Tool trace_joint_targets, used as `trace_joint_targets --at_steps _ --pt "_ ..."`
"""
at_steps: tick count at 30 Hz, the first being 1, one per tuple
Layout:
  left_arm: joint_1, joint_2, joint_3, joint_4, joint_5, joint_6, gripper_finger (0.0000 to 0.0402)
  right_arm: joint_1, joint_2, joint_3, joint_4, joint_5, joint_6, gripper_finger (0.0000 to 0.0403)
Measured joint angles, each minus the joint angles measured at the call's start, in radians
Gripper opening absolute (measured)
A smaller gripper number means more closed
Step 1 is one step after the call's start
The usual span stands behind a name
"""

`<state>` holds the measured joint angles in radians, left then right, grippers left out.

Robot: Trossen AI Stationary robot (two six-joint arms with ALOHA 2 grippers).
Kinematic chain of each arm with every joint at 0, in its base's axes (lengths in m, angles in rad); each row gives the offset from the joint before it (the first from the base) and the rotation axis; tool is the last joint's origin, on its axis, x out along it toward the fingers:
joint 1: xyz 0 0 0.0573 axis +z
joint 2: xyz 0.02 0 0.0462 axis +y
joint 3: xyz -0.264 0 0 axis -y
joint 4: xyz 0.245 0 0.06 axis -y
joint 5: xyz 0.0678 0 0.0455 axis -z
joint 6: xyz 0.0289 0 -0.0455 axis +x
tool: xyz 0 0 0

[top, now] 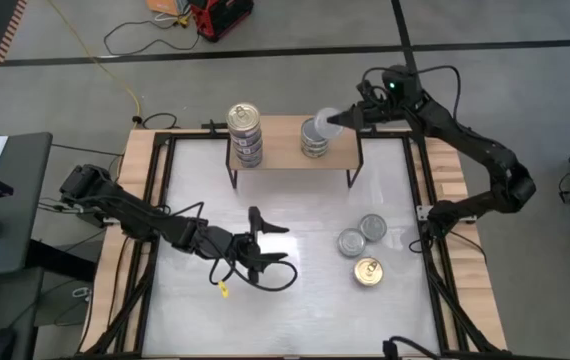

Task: Stack canned seafood by type on shelf
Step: Stack the green tuna can on top of the other green tuna cans on the shelf

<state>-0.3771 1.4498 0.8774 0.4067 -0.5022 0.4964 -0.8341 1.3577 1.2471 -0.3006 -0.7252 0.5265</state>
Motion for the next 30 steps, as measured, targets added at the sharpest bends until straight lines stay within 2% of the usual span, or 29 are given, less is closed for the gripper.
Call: trace_joint_targets --at_steps 5,14,26,30 --pt "0.000 0.000 -0.034 0.004 -0.001 -0.041 0.0288 0.000 0.084 0.078 -0.075 -0.059 -0.001 0.0165" --pt "0.000 0.000 -0.049 0.002 -0.001 -0.051 0.0288 -0.008 0.203 0.236 -0.257 -0.074 -0.070 0.0163" --pt "0.000 0.000 -0.049 0.003 -0.020 -0.034 0.0288 -0.037 0.252 0.293 -0.331 -0.076 -0.093 0.0164" --pt "0.001 0.000 -0.049 0.004 -0.022 -0.030 0.0288 -0.035 0.252 0.293 -0.336 -0.075 -0.117 0.0183"
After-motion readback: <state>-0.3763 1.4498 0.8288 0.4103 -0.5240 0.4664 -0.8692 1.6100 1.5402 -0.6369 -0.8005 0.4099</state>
